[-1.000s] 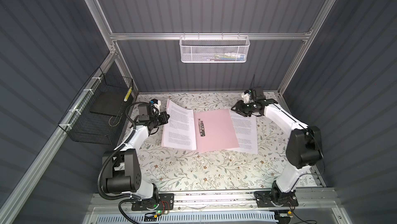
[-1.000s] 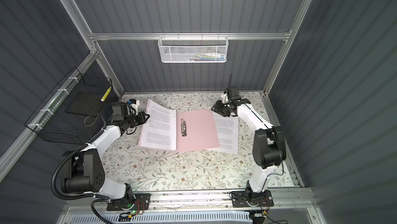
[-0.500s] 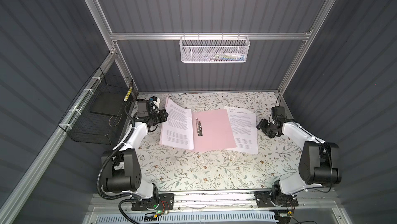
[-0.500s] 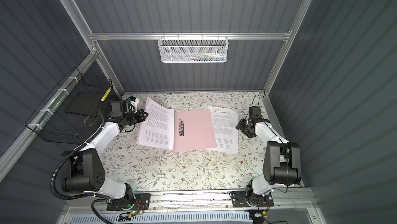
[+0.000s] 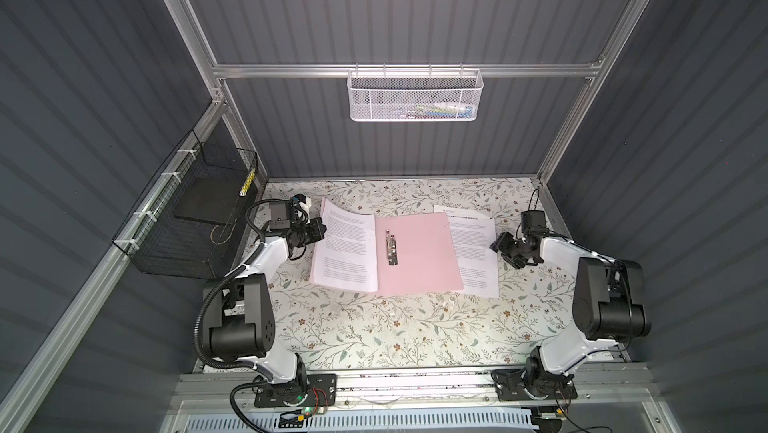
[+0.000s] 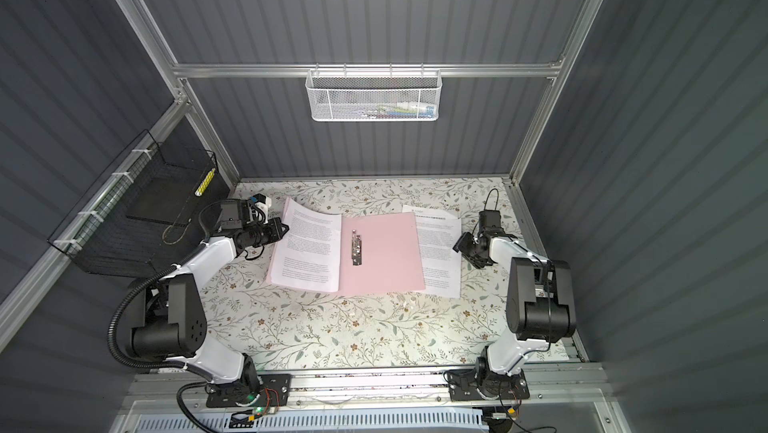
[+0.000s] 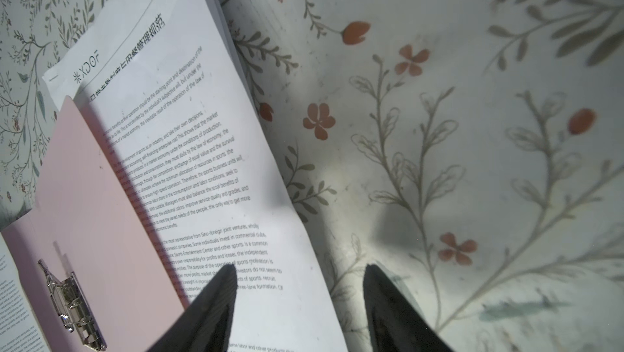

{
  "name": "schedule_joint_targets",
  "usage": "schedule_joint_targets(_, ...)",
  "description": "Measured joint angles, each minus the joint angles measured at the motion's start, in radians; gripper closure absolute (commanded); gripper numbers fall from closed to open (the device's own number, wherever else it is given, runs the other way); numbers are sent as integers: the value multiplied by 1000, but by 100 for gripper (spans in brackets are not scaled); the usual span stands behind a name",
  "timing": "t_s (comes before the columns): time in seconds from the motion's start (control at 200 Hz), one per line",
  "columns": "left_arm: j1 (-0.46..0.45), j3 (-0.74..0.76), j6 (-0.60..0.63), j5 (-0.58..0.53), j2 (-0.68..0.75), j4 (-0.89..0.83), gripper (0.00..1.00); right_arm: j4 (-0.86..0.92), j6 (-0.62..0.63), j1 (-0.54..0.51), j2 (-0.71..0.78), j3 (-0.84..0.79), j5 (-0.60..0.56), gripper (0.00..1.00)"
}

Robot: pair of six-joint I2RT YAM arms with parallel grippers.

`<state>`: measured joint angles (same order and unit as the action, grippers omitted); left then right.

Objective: Put the files into the folder

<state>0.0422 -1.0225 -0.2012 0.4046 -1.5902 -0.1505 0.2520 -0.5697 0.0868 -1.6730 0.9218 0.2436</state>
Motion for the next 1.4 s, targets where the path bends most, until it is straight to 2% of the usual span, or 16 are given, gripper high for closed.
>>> schedule_joint_targets(0.44, 0, 4, 0, 1, 0, 13, 100, -89, -26, 35, -57, -19, 155, 46)
schedule_joint_targets(0.575, 0, 4, 0, 4, 0, 15, 100, -121, -40, 41, -57, -40, 191, 55)
schedule_joint_targets(0.69, 0, 4, 0, 8, -2, 17, 100, -137, -49, 41, -57, -53, 217, 70)
schedule_joint_targets(0.745, 1, 4, 0, 8, -3, 17, 100, -143, -53, 42, -57, -56, 225, 73)
schedule_joint_targets(1.131, 1, 9, 0, 8, -4, 23, 100, -187, -69, 42, -58, -62, 290, 79)
schedule_joint_targets(1.401, 1, 16, 0, 8, -7, 28, 100, -211, -79, 31, -76, -63, 327, 79)
